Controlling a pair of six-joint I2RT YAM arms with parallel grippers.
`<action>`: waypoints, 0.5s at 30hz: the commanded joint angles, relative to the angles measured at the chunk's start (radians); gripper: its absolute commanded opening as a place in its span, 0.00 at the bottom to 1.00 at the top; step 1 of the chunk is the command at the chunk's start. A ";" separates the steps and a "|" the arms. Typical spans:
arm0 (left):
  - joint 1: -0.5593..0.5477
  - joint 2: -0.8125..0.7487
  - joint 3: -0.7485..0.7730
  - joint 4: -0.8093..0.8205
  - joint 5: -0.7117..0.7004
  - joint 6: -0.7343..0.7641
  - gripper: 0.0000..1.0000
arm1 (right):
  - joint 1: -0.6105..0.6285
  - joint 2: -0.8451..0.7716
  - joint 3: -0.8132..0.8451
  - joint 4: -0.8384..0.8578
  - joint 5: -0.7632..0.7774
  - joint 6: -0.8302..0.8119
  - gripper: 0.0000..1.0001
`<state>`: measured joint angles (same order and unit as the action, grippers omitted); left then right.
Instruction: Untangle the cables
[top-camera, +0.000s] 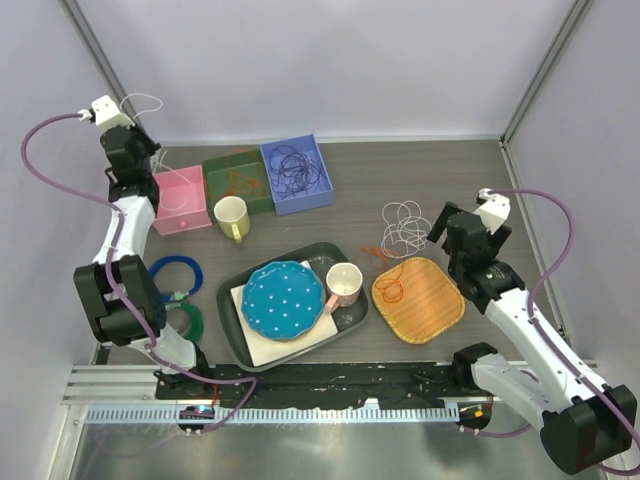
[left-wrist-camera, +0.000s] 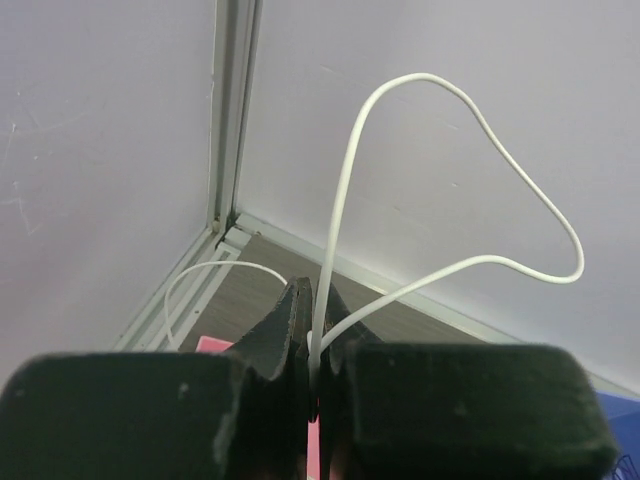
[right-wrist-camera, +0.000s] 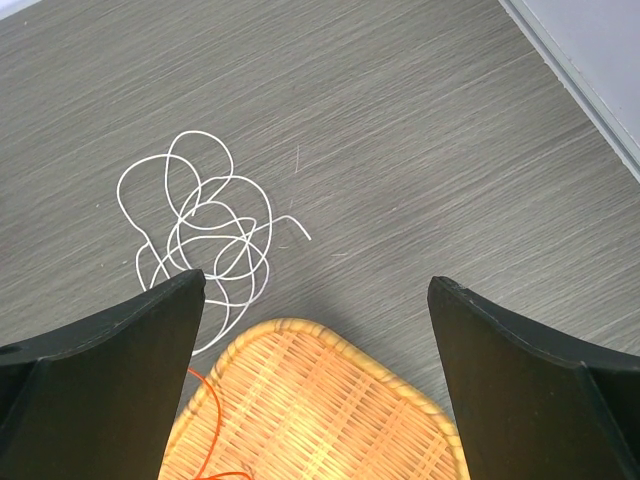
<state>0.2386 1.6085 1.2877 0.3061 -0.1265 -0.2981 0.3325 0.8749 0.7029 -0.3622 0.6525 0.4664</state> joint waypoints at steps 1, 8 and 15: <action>0.007 0.010 -0.004 0.137 0.007 0.014 0.00 | -0.003 0.010 0.012 0.046 0.009 0.003 0.99; 0.007 0.043 -0.140 0.352 -0.038 0.013 0.00 | -0.001 0.029 0.010 0.058 0.002 0.002 0.99; 0.007 0.168 -0.067 0.315 -0.025 0.008 0.00 | -0.001 0.071 0.013 0.074 0.001 -0.003 0.99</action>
<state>0.2390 1.7241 1.1580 0.5499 -0.1341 -0.3000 0.3325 0.9245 0.7029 -0.3412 0.6415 0.4660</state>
